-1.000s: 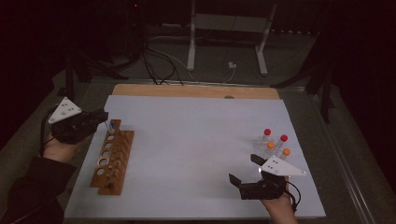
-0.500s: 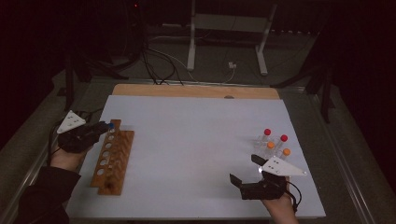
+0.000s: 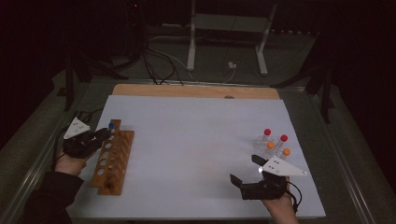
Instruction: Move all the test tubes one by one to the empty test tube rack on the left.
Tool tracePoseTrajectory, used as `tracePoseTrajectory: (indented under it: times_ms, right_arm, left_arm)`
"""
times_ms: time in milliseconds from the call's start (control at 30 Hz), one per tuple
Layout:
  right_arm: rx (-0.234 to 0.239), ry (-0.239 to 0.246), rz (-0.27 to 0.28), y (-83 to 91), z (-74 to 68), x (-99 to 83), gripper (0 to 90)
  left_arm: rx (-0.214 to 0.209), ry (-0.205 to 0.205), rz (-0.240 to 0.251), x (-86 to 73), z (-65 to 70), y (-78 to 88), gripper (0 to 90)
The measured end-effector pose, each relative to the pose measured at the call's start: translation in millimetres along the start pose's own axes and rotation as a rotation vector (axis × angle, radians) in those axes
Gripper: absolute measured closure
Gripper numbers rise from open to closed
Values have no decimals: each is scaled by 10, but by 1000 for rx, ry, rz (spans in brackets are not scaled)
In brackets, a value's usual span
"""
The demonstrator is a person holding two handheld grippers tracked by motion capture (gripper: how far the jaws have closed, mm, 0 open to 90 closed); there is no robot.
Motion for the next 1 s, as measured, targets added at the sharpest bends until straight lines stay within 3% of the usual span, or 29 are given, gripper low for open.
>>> tracePoseTrajectory:
  times_ms: [300,400,700,767,1000]
  right_arm:
    - [0,-3,1,12,3,4,0]
    - [-2,0,3,19,5,10,0]
    - [-20,7,21,104,47,66,0]
    - [-36,7,35,154,84,98,0]
    - [-117,0,81,416,296,172,0]
  left_arm:
    - [-1,-15,-5,-24,14,1,758]
    - [-17,-30,-20,-38,52,6,702]
    - [-70,3,25,112,200,233,264]
    - [-108,14,47,158,303,315,184]
    - [-256,-6,85,237,753,531,32]
Point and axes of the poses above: each handheld gripper's, and its own axes: y roughly backward along the jaws, x roughly out of its top, z roughly to its right, the point moved 10 cm from there along -y, roughly forward along the jaws, and after that the axes turned 13 degrees about x, right-handed, at the moved point
